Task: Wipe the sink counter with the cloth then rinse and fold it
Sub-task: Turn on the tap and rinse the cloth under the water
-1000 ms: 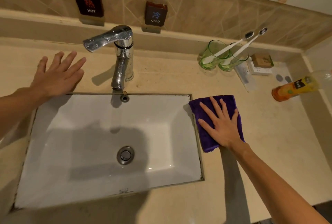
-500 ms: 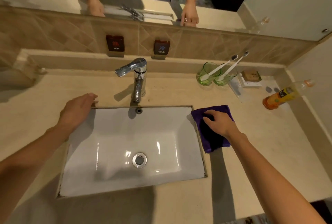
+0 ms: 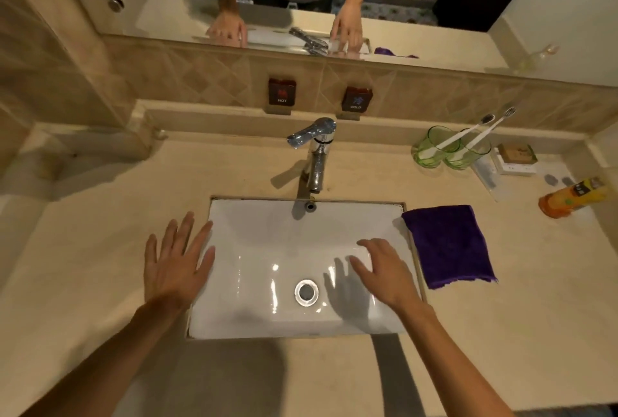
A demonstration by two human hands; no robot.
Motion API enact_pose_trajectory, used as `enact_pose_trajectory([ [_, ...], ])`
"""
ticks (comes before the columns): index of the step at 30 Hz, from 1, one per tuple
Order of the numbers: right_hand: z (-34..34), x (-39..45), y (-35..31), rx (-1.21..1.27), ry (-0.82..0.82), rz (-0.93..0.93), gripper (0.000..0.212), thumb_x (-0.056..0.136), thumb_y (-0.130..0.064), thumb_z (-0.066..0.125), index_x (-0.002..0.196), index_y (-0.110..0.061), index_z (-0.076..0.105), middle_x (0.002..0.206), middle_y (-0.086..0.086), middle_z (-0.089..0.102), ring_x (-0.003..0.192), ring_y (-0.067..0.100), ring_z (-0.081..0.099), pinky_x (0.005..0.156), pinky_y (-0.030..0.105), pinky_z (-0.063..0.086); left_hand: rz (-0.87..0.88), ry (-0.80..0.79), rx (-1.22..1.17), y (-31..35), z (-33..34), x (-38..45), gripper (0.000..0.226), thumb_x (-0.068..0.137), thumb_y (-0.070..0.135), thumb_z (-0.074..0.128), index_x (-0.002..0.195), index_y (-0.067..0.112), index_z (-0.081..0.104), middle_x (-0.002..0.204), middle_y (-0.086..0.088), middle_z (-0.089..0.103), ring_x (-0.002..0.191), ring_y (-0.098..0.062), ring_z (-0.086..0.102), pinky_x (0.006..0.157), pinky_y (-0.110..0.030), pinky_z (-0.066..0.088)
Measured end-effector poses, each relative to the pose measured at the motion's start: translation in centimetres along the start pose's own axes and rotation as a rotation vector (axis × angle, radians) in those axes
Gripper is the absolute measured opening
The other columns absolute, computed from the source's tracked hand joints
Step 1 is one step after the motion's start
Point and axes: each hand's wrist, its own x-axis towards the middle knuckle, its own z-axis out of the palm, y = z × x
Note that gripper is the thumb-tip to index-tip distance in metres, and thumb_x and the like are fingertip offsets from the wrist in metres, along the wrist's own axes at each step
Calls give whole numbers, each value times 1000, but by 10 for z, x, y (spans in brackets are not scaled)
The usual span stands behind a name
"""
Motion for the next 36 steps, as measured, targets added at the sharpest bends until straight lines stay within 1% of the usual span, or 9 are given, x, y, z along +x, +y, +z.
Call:
enact_pose_trajectory([
  [2, 17, -7, -7, -41, -36, 9, 59, 99, -60, 42, 149, -28, 42, 157, 0, 39, 143, 21, 38, 110, 44, 39, 3, -44, -6, -9, 19, -5, 65, 98, 64, 1, 159, 42, 13, 170, 6, 5, 157, -22, 7, 125, -53, 5],
  [6, 50, -16, -15, -37, 19, -35, 81, 88, -82, 20, 153, -35, 36, 164, -5, 29, 149, 19, 31, 113, 43, 36, 2, -2, 19, -13, 26, -7, 62, 99, 57, 19, 158, 38, 26, 168, 4, 18, 156, -24, 17, 124, -55, 8],
  [10, 81, -17, -22, 1, 63, -62, 75, 92, -78, 30, 154, -36, 33, 167, -4, 24, 150, 22, 30, 116, 49, 36, 35, 24, 78, -12, 28, -4, 62, 97, 53, 28, 156, 35, 32, 167, -2, 24, 153, -29, 25, 122, -56, 10],
  [13, 90, -14, -33, 32, 65, -82, 75, 95, -75, 32, 158, -35, 24, 169, -6, 14, 154, 21, 22, 120, 55, 29, 7, 31, 85, -14, 34, -3, 62, 96, 55, 28, 156, 41, 27, 168, 5, 16, 155, -21, 14, 122, -54, 9],
  [15, 82, -7, -44, 46, 98, -104, 73, 97, -71, 36, 159, -36, 21, 169, -7, 11, 155, 20, 18, 120, 56, 28, 3, 48, 72, -16, 36, -2, 62, 96, 56, 30, 156, 42, 26, 168, 7, 15, 155, -17, 9, 122, -54, 10],
  [21, 6, 33, -89, 158, 298, -190, 72, 98, -58, 49, 159, -34, 20, 169, -8, 10, 155, 13, 12, 121, 57, 25, 14, 95, 62, -14, 37, -3, 63, 96, 54, 31, 157, 39, 25, 168, 4, 17, 156, -22, 14, 124, -57, 10],
  [26, -50, 80, -128, 49, 450, -379, 70, 99, -54, 51, 159, -28, 26, 169, 3, 14, 156, 23, 13, 119, 61, 23, 16, 101, 57, -14, 37, -2, 64, 96, 53, 33, 157, 37, 27, 168, 3, 20, 156, -23, 15, 124, -57, 10],
  [32, -69, 126, -162, -186, 381, -401, 67, 95, -73, 34, 156, -46, 26, 171, 3, 5, 157, 30, -4, 123, 62, 7, 4, 96, 51, -14, 36, -1, 63, 96, 53, 31, 157, 39, 26, 168, 4, 20, 156, -23, 17, 124, -58, 12],
  [36, -63, 135, -164, -203, 382, -380, 57, 97, -72, 35, 150, -52, 35, 170, 4, 14, 155, 37, -1, 123, 61, 9, 5, 104, 39, -14, 36, -1, 63, 96, 53, 33, 157, 39, 27, 168, 4, 20, 156, -23, 17, 123, -59, 13],
])
